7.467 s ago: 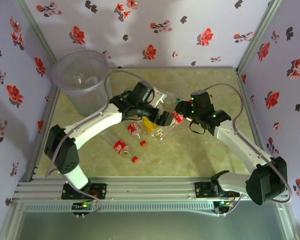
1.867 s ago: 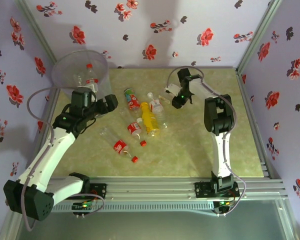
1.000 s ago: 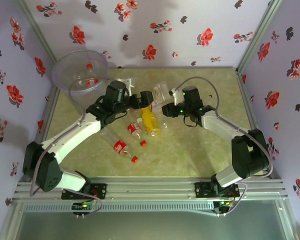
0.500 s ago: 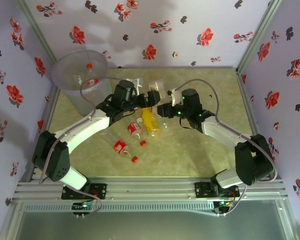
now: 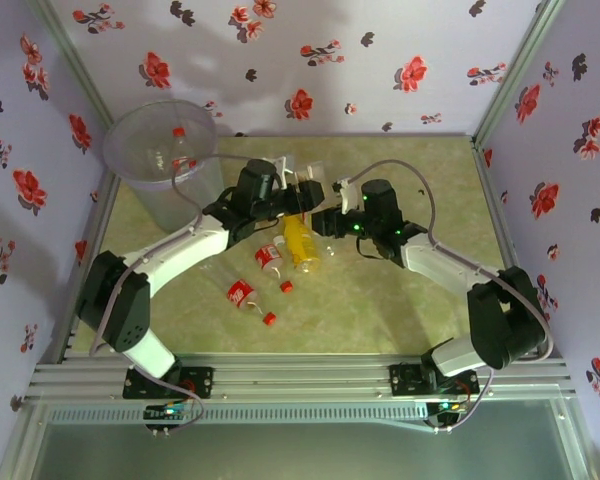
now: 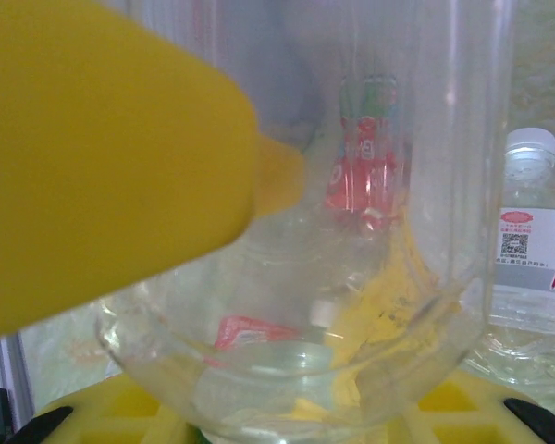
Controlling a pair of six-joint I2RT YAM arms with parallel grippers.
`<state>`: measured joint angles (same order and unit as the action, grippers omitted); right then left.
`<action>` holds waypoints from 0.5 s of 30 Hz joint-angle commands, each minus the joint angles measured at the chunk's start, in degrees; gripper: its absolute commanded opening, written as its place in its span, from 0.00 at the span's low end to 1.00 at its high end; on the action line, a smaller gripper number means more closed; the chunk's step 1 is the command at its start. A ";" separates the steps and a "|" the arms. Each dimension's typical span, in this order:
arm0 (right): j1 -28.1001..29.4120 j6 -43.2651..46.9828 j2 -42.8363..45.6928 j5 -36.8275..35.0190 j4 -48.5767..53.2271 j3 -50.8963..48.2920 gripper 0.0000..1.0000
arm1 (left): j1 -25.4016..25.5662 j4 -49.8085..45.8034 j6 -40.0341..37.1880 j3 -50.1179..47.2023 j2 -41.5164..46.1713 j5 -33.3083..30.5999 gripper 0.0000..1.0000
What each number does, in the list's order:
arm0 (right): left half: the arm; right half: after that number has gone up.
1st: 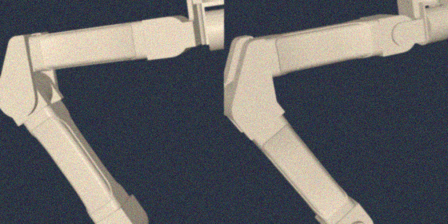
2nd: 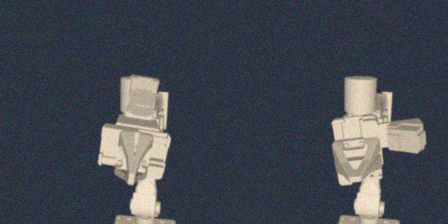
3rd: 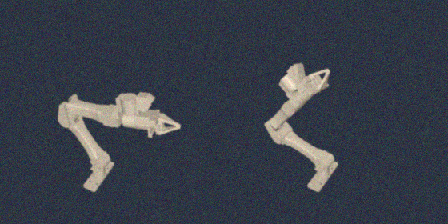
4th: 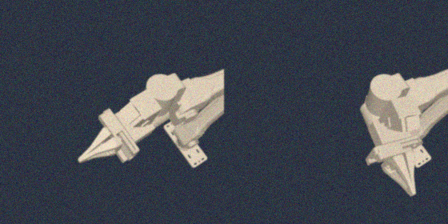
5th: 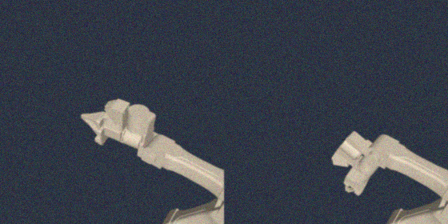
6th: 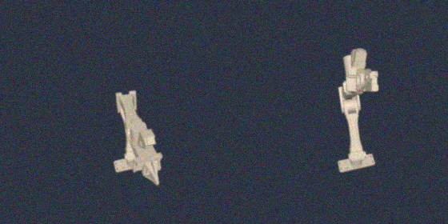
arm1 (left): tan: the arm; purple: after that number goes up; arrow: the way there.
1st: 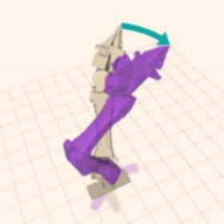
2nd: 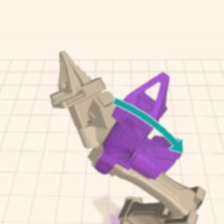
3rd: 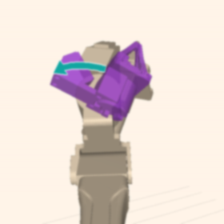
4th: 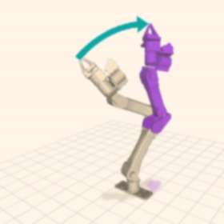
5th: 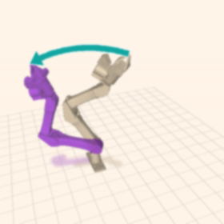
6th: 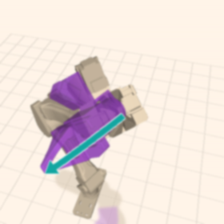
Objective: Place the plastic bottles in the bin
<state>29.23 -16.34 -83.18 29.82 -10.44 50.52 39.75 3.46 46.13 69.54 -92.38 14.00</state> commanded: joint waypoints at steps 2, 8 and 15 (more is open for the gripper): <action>0.50 -0.53 -0.41 1.76 -2.53 -0.53 0.24 | 0.33 2.60 0.37 2.40 -0.95 0.94 0.55; 0.39 1.47 1.03 0.03 1.47 0.34 0.90 | -0.26 0.60 -0.57 4.32 -1.05 0.90 0.49; -2.57 4.34 8.87 -3.03 10.40 -0.26 0.99 | -3.87 -5.79 -5.01 9.14 0.06 0.94 0.48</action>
<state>28.38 -14.00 -79.33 28.64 -4.16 50.52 37.95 0.84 44.82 74.56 -93.08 14.24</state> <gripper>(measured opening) 0.977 0.537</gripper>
